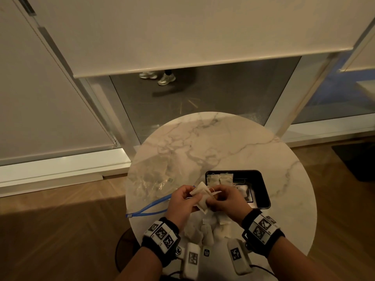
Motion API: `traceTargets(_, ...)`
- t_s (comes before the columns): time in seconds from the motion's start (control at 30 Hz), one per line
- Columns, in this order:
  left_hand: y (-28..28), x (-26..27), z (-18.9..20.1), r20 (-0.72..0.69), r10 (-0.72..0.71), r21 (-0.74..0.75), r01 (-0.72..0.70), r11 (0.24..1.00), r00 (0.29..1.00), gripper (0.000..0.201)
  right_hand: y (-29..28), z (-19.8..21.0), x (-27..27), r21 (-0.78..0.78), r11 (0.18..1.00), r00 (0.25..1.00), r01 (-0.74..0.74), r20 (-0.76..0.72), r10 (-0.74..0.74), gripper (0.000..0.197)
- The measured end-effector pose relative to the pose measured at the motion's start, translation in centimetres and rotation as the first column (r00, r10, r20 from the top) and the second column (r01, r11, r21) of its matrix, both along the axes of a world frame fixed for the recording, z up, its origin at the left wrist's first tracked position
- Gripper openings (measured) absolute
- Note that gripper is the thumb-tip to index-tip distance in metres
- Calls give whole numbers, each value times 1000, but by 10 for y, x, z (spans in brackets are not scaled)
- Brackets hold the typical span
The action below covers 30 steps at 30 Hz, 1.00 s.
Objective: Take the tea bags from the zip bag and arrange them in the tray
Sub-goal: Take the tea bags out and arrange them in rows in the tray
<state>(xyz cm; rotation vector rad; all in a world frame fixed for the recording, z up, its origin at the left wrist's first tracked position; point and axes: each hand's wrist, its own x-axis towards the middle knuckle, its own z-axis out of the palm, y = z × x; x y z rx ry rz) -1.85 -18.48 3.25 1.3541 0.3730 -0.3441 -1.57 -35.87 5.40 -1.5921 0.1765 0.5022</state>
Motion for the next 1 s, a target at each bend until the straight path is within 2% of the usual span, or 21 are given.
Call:
traceTargets(0.07,2,-1,-2,2,0,4,0,1000,1000,8,3,-1,-3,-20,999,999,-25,-21,24,29)
traceTargets(0.27,4,-1,-6,27,-28,65,26,998,999,16,3,-3,-8,-21,999,997,30,-65,-31,29)
traceTargets(0.4,5,0,-9,52,0,157,-8,988,999,16,-6,-9,-6,-116,993,1000,15,-20,-17,19)
traceTargets(0.53,9,2,-8,69,72,214,-85,973,995,17,-32,-34,6,-250,965,996,79,66,-64,13)
traceTargets(0.63,11,3,-10,79,90,250,-108,962,993,13,-58,-54,22,-399,906,988,144,108,-109,17)
traceTargets(0.8,13,3,-10,63,136,233,-147,961,989,10,-85,-73,44,-598,791,992,125,80,-97,17)
traceTargets(1.0,12,7,-8,70,155,231,-167,959,985,10,-89,-91,73,-745,665,998,-55,-54,21,13)
